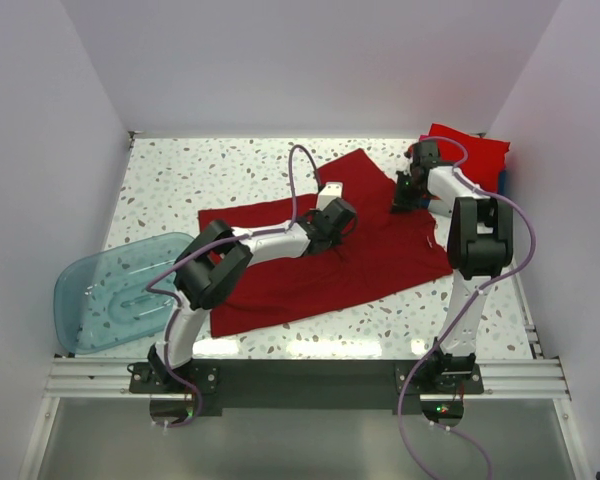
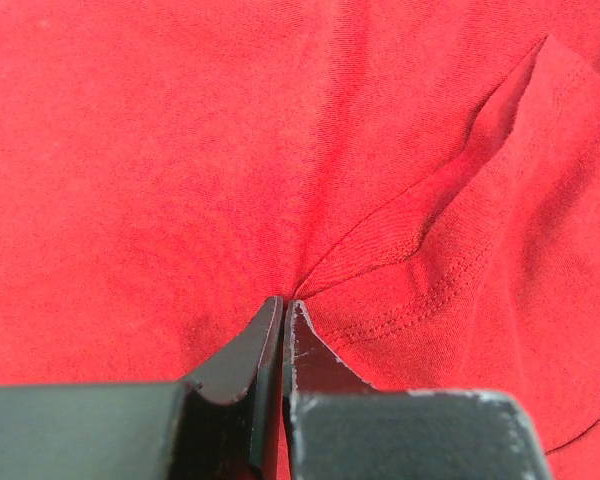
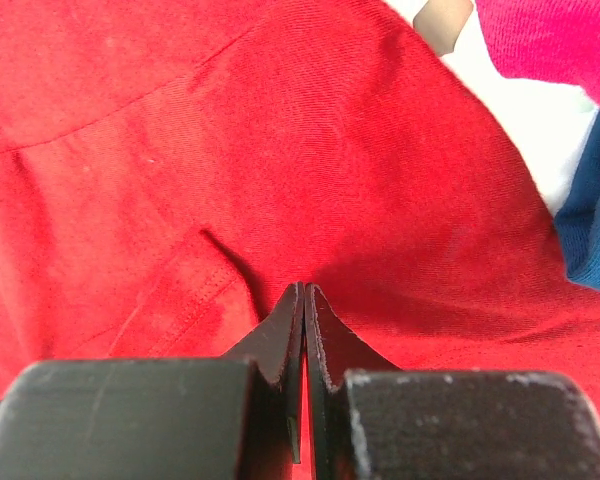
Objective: Fold and stack the t-shirts
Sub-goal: Fold the tshirt
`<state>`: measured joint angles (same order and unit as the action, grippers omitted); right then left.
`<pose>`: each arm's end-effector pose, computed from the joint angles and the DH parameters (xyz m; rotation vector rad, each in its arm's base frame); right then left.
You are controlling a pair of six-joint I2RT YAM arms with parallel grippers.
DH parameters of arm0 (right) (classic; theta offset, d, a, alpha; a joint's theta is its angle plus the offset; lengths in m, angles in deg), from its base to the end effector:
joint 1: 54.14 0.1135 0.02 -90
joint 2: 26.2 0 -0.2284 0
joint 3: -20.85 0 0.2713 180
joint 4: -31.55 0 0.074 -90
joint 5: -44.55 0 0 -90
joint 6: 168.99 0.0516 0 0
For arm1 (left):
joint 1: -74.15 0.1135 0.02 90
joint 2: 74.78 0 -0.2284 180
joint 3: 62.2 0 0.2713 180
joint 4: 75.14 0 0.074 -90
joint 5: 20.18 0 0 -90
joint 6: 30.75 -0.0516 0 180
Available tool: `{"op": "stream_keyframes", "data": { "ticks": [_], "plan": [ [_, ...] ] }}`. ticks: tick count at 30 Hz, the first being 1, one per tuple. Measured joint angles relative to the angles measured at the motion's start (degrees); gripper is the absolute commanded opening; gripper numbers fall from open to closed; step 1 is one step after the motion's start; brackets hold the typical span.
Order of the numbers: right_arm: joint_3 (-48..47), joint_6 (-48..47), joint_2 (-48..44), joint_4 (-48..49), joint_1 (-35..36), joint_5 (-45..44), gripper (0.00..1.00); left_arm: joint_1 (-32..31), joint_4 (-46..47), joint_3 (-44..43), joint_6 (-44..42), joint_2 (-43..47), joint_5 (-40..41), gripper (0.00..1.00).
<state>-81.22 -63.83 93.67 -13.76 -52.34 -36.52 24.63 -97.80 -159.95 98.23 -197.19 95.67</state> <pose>0.4481 0.0221 0.1172 0.2625 2.6721 0.3020 0.3226 -0.3434 0.1046 0.0059 2.3064 -0.2486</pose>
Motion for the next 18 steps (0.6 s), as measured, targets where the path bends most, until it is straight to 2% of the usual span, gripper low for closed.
{"op": "stream_keyframes", "data": {
  "ticks": [3,6,7,9,12,18],
  "plan": [
    [0.0,-0.1,0.0,0.0,0.0,-0.1,0.0,0.0,0.0,0.3,0.0,0.3,0.2,0.0],
    [0.5,-0.1,-0.4,0.1,0.0,0.1,0.14,0.0,0.0,0.3,0.0,0.3,0.2,0.0],
    [0.7,-0.1,-0.7,0.0,0.0,0.2,0.22,0.0,0.0,0.3,0.0,0.3,0.2,0.0],
    [1.1,-0.3,-1.1,-0.1,0.0,0.9,0.3,0.0,0.0,0.3,0.0,0.3,0.2,0.0],
    [1.3,-0.2,-1.7,0.1,0.0,2.6,0.35,0.0,0.0,0.3,0.0,0.3,0.1,0.0],
    [1.4,-0.2,-1.8,0.5,0.0,6.8,0.38,0.0,0.0,0.3,0.0,0.3,0.1,0.0]
  ]
}}
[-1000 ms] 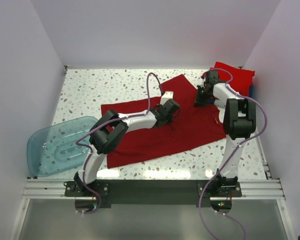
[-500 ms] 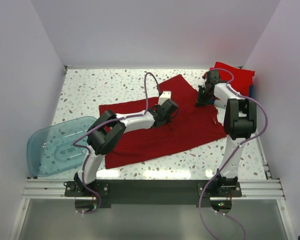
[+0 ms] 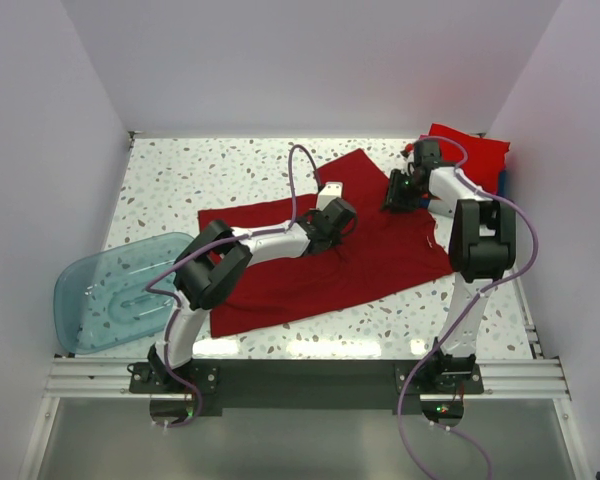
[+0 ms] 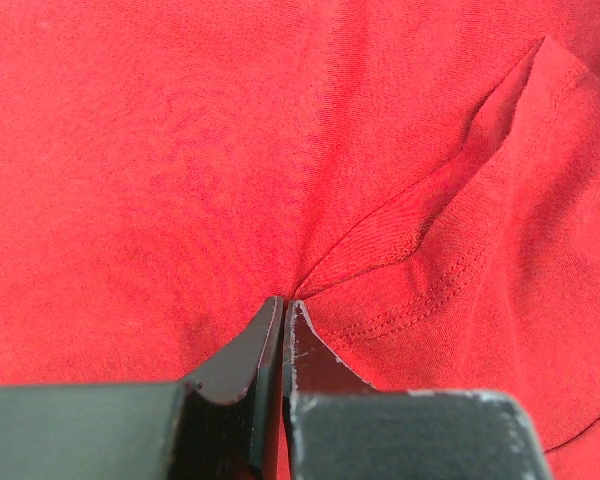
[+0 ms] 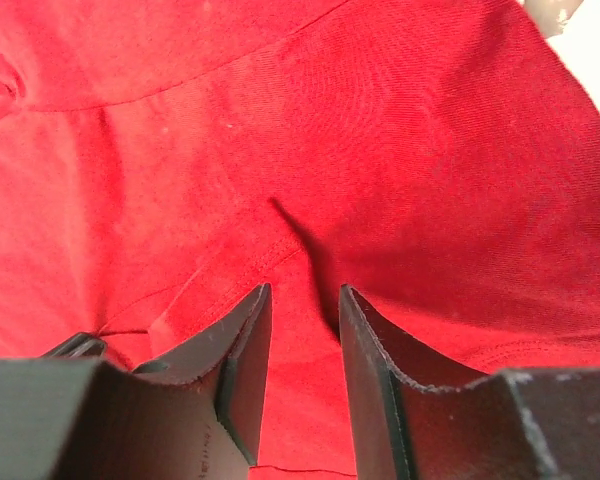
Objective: Fold and stack the t-shirts
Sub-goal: Fold the tshirt
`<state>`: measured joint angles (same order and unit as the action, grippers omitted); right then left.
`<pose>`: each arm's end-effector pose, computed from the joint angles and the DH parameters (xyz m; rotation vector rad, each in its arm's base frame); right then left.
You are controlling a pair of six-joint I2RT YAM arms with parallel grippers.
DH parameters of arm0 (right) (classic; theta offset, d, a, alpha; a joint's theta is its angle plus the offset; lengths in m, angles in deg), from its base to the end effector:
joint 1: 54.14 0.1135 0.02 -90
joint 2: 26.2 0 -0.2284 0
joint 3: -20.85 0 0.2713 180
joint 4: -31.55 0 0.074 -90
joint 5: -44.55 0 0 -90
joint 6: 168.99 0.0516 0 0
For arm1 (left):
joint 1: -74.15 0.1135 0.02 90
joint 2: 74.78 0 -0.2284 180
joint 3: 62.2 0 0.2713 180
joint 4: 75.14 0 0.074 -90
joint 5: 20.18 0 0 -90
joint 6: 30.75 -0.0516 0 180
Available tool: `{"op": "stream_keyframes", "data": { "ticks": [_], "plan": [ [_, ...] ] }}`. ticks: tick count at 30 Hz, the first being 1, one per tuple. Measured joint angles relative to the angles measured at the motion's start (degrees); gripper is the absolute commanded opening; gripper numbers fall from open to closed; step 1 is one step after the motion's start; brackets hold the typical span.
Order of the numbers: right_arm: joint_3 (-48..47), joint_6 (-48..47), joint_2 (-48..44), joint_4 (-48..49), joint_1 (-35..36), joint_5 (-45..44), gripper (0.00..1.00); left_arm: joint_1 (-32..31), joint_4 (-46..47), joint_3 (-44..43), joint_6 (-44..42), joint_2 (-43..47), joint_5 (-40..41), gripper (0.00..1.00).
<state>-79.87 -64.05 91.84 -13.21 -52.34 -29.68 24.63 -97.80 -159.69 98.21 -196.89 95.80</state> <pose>0.4436 0.0280 0.1251 0.2136 2.6558 0.4612 0.3221 -0.3426 0.1055 0.0050 2.3047 -0.2469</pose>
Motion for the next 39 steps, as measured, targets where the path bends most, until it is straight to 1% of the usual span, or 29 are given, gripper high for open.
{"op": "stream_keyframes", "data": {
  "ticks": [13,16,17,20,22,23,24,25,31,39],
  "plan": [
    [-0.1,-0.2,2.4,0.0,0.2,2.3,0.36,0.0,0.0,0.0,0.0,0.0,0.0,0.0],
    [-0.1,-0.3,2.9,-0.1,0.2,2.4,0.3,0.0,0.0,0.0,0.0,0.0,0.0,0.0],
    [-0.1,-0.5,2.9,-0.1,0.2,2.4,0.24,0.0,0.0,0.0,0.0,0.0,0.0,0.0],
    [-0.1,-0.7,2.9,-0.1,0.2,2.4,0.16,0.0,0.0,0.0,0.0,0.0,0.0,0.0],
    [-0.1,-0.7,2.9,-0.1,0.2,2.4,0.12,0.0,0.0,0.0,0.0,0.0,0.0,0.0],
    [-0.1,-0.7,2.9,-0.1,0.3,2.4,0.05,0.0,0.0,0.0,0.0,0.0,0.0,0.0],
    [-0.1,-0.8,2.9,-0.1,0.3,2.4,0.01,0.0,0.0,0.0,0.0,0.0,0.0,0.0],
    [-0.1,-0.8,2.9,-0.1,0.3,2.4,0.0,0.0,0.0,0.0,0.0,0.0,0.0,0.0],
    [-0.1,-0.7,2.9,-0.1,0.4,2.2,0.0,0.0,-0.1,0.0,0.0,0.0,0.2,0.0],
    [0.0,-0.6,2.4,-0.2,0.4,-0.9,0.0,0.0,-0.5,1.2,2.4,0.2,1.9,0.0]
  ]
}}
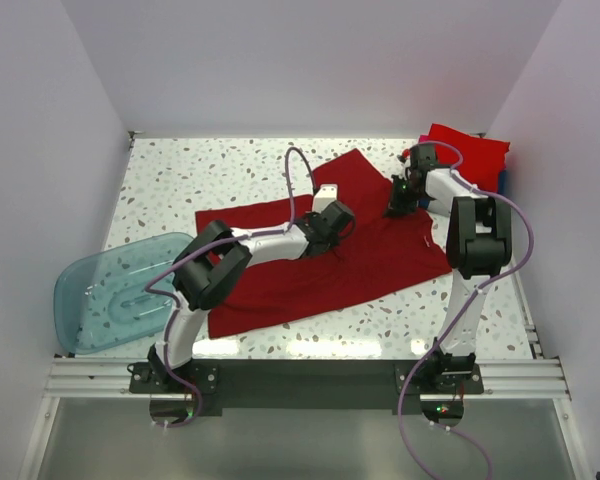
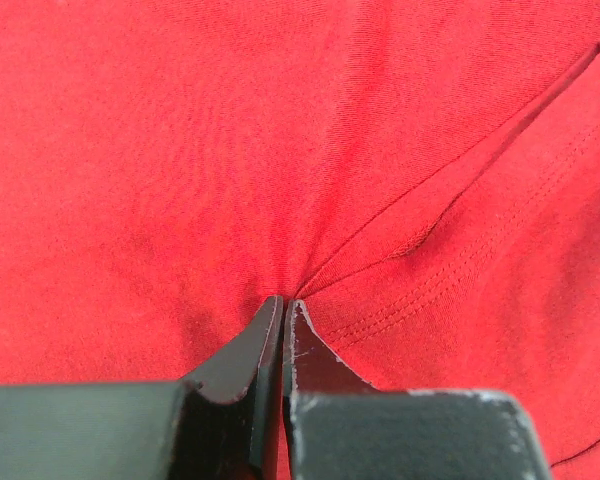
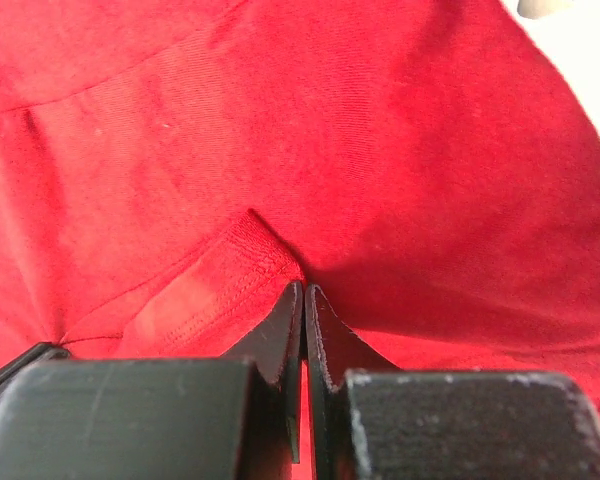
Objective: Fold and stack the t-shirts
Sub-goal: Fold the tshirt
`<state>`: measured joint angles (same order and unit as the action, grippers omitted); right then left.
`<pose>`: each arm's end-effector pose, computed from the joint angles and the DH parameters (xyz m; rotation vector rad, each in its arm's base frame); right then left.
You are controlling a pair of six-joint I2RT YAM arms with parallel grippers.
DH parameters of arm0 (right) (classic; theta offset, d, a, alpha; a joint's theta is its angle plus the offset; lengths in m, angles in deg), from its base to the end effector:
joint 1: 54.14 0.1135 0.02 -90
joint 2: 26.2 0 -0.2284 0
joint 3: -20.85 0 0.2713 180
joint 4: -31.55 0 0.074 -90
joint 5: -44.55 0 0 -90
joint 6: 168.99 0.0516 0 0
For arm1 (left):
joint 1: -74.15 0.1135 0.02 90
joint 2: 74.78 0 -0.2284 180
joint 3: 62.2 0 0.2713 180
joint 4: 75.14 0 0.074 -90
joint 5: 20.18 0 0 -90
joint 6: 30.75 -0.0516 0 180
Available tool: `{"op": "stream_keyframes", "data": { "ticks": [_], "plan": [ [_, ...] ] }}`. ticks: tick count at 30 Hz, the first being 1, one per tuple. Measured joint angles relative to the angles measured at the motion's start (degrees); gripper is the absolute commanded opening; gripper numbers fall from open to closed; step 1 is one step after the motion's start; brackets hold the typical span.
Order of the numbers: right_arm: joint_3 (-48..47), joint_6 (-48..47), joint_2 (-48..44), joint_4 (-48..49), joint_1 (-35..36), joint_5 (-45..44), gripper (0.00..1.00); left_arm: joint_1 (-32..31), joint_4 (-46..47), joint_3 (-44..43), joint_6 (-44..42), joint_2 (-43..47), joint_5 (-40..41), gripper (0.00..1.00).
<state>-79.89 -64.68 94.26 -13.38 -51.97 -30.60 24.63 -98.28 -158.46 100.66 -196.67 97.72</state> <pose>0.4434 0.0300 0.1069 0.2075 2.7016 0.4366 0.3196 -0.3373 0.1001 -0.0517 2.3068 -0.2158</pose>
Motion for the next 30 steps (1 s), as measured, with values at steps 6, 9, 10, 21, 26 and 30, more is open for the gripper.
{"op": "stream_keyframes", "data": {
  "ticks": [6,9,10,21,26,30],
  "plan": [
    [0.0,0.0,-0.2,-0.4,0.0,-0.9,0.0,0.0,0.1,1.0,1.1,1.3,0.7,0.0],
    [0.0,0.0,-0.2,-0.4,0.0,-0.9,0.0,0.0,0.4,1.1,1.0,1.6,0.7,0.0],
    [0.0,0.0,-0.2,-0.4,0.0,-0.9,0.0,0.0,0.5,1.1,0.8,1.6,0.7,0.02],
    [2.2,0.0,-5.5,-0.9,0.0,-3.0,0.64,0.0,-0.9,-2.8,-3.9,3.9,2.1,0.68],
    [9.8,0.5,-15.5,0.3,1.7,-4.2,0.69,-0.2,-0.3,2.8,-4.0,11.4,3.6,0.8],
    [15.7,1.8,-19.6,2.5,4.5,-4.2,0.7,-0.4,0.8,11.0,-3.6,16.6,4.1,0.82]
  ]
}}
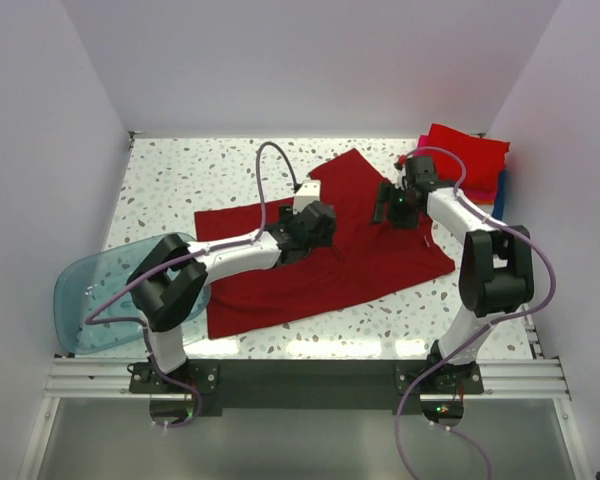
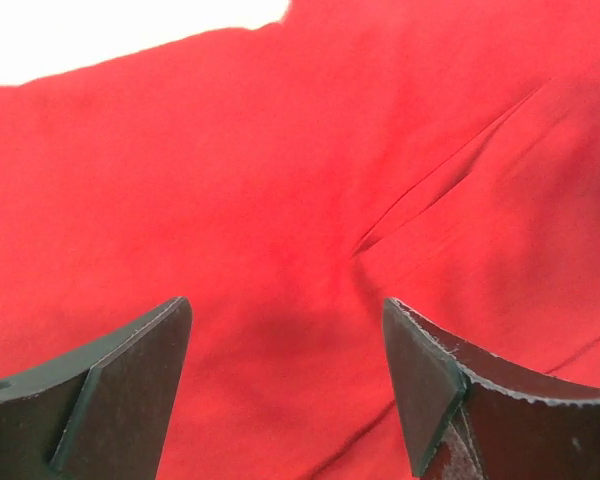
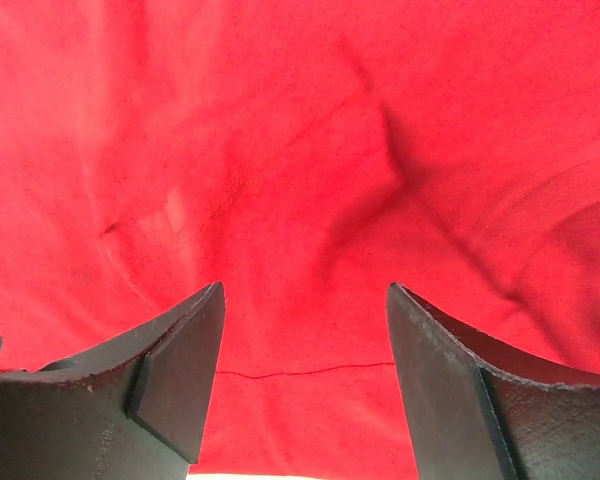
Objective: Fold and stack the t-shirts
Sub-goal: Fold the tshirt
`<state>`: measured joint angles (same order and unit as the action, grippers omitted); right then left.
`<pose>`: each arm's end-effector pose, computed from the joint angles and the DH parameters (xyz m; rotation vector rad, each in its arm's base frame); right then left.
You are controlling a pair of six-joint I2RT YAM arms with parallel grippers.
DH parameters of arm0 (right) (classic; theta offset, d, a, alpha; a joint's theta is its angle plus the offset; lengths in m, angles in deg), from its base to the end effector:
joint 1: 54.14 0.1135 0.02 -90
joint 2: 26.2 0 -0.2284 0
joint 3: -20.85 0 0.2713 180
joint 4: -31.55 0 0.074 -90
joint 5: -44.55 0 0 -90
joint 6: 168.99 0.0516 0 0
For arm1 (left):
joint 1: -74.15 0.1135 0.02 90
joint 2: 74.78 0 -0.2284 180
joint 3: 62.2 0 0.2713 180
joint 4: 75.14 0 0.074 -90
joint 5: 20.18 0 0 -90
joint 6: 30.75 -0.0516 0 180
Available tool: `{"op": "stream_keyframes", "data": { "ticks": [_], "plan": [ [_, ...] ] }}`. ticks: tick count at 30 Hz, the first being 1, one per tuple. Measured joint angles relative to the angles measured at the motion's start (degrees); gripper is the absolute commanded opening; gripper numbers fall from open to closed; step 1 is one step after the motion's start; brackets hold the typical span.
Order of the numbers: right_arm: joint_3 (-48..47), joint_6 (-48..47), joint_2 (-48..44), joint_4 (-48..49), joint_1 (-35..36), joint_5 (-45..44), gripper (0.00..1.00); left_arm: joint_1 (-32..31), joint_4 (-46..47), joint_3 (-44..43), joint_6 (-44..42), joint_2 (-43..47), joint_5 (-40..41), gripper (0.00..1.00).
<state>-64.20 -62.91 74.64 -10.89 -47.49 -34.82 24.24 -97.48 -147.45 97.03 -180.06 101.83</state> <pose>0.3860 0.0546 0.1580 0.1456 2.6048 0.3841 0.2927 -0.3053 0.1615 -0.0439 2.1867 -0.2145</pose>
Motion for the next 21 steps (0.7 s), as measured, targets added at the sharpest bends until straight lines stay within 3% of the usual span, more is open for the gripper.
{"op": "stream_keyframes", "data": {
  "ticks": [6,12,21],
  "plan": [
    [4.9,2.2,1.9,2.9,1.3,0.8,0.7,0.0,1.8,10.4,0.1,1.0,-1.1,0.84],
    [7.8,4.5,2.9,6.0,1.1,0.5,0.69,-0.5,5.4,14.1,0.0,1.0,-2.3,0.85],
    [18.8,11.5,-5.7,9.2,1.1,-2.6,0.7,-3.5,13.5,21.0,-0.3,2.8,-1.9,0.85]
  ]
}}
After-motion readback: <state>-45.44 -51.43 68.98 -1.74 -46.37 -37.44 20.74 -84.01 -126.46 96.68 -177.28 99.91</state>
